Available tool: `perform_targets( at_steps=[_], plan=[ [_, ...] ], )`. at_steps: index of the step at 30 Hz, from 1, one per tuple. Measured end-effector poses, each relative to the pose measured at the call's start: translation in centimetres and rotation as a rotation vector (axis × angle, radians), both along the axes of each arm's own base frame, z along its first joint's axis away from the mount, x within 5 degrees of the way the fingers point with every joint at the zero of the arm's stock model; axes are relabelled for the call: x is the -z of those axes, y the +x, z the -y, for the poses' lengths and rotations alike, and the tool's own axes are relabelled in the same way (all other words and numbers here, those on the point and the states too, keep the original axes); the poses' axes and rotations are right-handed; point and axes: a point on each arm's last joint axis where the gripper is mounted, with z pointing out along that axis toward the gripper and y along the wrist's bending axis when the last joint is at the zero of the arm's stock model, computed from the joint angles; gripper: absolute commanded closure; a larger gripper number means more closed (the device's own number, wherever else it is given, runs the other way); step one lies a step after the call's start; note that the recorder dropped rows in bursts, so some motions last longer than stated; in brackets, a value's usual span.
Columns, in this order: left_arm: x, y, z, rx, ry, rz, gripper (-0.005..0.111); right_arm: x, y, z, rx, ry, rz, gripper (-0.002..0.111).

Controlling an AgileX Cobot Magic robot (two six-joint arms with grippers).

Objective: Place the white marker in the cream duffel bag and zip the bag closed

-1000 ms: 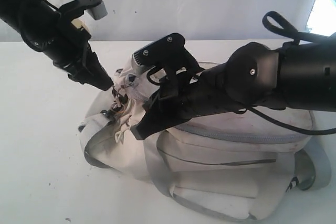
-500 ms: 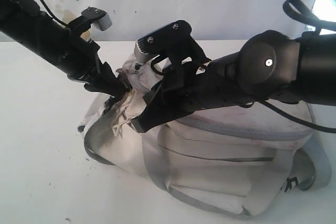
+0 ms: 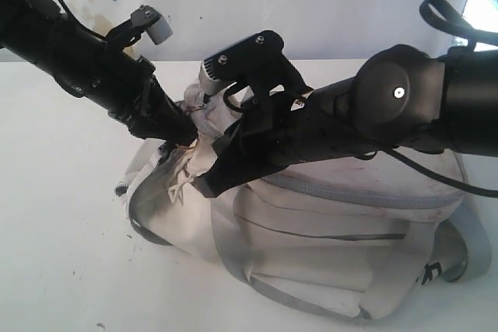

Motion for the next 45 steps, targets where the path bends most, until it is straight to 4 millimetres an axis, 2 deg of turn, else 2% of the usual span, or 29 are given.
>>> perform_targets(
  at_steps=[5,13,16,19,21,22,28,31,34,37,40,45],
  plan=[
    [-0.1,0.0,0.3,0.010,-0.039,-0.001,0.057,0.0,0.0,0.0,0.000,0.000,0.000,0.108],
    [1.1,-0.1,0.6,0.051,-0.059,-0.078,0.061,0.0,0.0,0.0,-0.001,-0.001,0.001,0.108],
    [1.8,0.4,0.7,0.014,-0.065,-0.074,0.071,0.0,0.0,0.0,0.009,0.006,-0.008,0.108],
    [2.1,0.6,1.0,-0.001,-0.103,-0.093,0.088,0.0,0.0,0.0,0.010,0.007,-0.014,0.108],
    [2.2,0.5,1.1,0.014,-0.117,-0.109,0.105,0.1,-0.1,0.0,0.003,-0.001,-0.015,0.108],
    [2.2,0.3,1.1,0.030,-0.120,-0.119,0.106,0.1,-0.1,0.0,-0.002,-0.007,-0.017,0.108],
    [1.8,0.1,0.1,0.094,-0.112,-0.154,0.107,0.2,-0.2,0.1,-0.026,-0.038,-0.007,0.108],
    [1.2,0.7,-2.1,0.026,-0.094,-0.169,0.107,1.0,-0.5,0.4,-0.024,-0.054,-0.018,0.108],
    [0.5,1.0,-3.3,-0.056,-0.113,-0.203,0.107,1.2,-0.6,0.5,-0.023,-0.059,-0.023,0.108],
    [-0.3,1.1,-3.0,-0.109,-0.195,-0.237,0.107,1.3,-0.6,0.5,-0.025,-0.062,-0.028,0.108],
    [-1.0,1.3,-2.5,-0.164,-0.290,-0.285,0.107,2.4,-0.4,0.3,-0.031,-0.088,-0.062,0.108],
    [-1.4,1.5,-2.3,-0.201,-0.351,-0.323,0.107,2.6,-0.4,0.3,-0.035,-0.094,-0.073,0.108]
  ],
)
